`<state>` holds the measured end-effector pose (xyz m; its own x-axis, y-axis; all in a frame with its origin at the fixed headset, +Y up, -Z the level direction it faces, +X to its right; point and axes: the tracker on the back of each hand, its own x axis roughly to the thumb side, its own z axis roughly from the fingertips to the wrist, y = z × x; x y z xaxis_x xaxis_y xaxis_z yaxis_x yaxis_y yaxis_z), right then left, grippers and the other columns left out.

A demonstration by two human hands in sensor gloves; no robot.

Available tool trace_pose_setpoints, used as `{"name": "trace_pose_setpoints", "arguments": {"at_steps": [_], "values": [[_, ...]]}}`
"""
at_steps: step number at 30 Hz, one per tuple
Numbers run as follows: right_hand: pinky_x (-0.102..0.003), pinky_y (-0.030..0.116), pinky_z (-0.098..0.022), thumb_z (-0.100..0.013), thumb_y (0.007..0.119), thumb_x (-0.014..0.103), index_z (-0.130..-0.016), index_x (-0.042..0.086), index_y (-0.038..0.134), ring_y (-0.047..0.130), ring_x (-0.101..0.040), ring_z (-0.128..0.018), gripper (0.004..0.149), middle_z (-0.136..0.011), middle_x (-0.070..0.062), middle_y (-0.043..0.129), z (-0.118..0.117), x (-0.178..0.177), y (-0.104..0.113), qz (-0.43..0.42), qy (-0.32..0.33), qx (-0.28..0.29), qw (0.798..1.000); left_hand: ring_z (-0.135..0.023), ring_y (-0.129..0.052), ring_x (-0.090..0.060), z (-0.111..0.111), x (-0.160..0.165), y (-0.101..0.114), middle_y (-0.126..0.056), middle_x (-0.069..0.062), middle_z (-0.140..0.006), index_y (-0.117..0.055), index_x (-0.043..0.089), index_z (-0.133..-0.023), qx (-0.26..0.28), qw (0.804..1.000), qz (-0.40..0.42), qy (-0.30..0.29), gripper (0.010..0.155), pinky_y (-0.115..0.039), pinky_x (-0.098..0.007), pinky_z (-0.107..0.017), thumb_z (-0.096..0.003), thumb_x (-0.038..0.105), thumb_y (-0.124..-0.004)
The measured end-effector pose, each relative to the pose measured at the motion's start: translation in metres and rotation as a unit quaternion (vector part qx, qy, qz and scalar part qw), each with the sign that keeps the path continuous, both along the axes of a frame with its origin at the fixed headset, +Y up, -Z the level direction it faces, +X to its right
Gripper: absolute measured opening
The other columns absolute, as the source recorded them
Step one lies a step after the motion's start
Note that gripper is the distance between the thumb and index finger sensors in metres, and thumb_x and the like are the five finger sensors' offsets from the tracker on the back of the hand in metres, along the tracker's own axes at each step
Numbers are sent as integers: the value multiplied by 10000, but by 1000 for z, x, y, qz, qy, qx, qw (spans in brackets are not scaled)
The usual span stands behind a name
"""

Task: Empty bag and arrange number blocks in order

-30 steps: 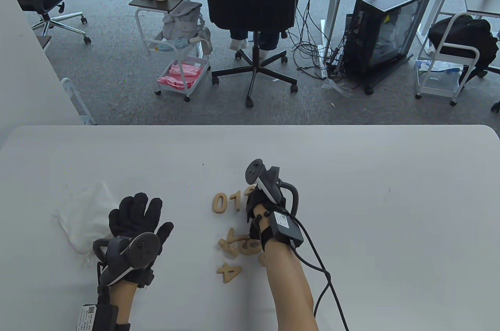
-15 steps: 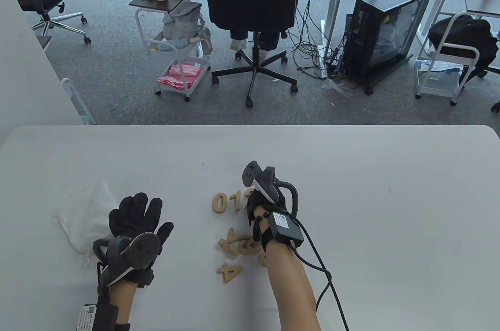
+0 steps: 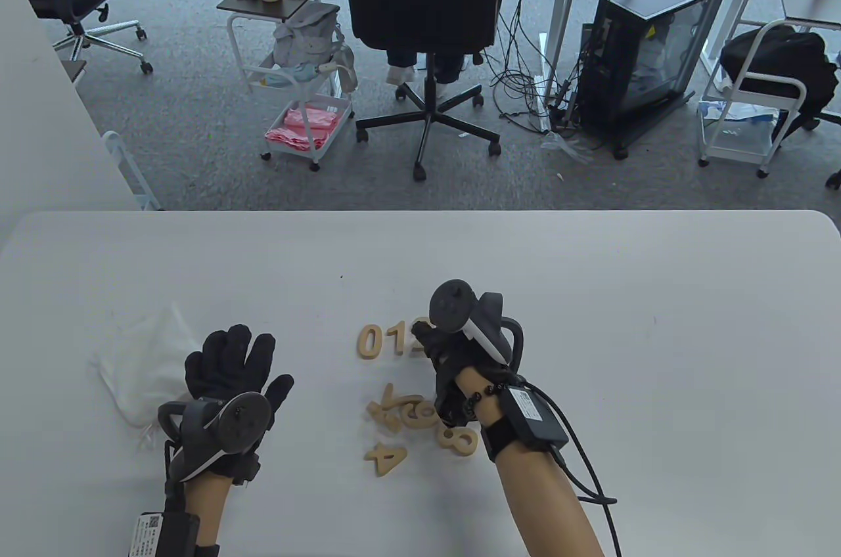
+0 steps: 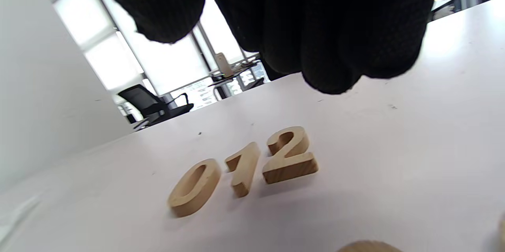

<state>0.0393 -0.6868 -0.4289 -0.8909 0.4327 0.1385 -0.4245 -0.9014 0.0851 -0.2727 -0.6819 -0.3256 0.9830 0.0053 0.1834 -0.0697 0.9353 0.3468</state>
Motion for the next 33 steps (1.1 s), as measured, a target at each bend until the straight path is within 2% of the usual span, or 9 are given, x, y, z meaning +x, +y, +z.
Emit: {"name": "trace_pose_setpoints", "arguments": {"at_steps": [6,12,23,33], "values": [[-574,835,-570,-510,799,409,-1002,55,735,896,-503,-774,610,-961,-245,796,49,-12,-6,7,65,33,997,-999,-624,-633,0,0,0,-572,-286,-1137,-665,147,-1081,1,1000,0,-1,683,-501,-799,-656,-513,522,-729],[-638,748,-625,-490,818,421,-1000,46,740,794,-572,-842,638,-1005,-297,721,77,-47,-31,104,113,45,987,-998,-624,-634,0,1,-1,-575,-285,-1136,-668,146,-1079,-1,1000,-1,-2,683,-502,-799,-656,-512,523,-730],[-663,724,-628,-476,829,424,-968,44,774,778,-581,-852,624,-1001,-298,723,84,-72,-64,221,129,61,965,-998,-623,-635,1,2,-2,-574,-286,-1136,-669,144,-1079,-1,1000,-1,-3,683,-502,-799,-656,-513,522,-730],[-663,725,-625,-478,830,412,-921,54,819,788,-574,-848,569,-991,-289,739,82,-75,-67,232,125,73,962,-997,-625,-635,1,3,-2,-574,-287,-1136,-668,146,-1079,-2,1000,-2,-3,683,-501,-800,-655,-513,523,-729]]}}
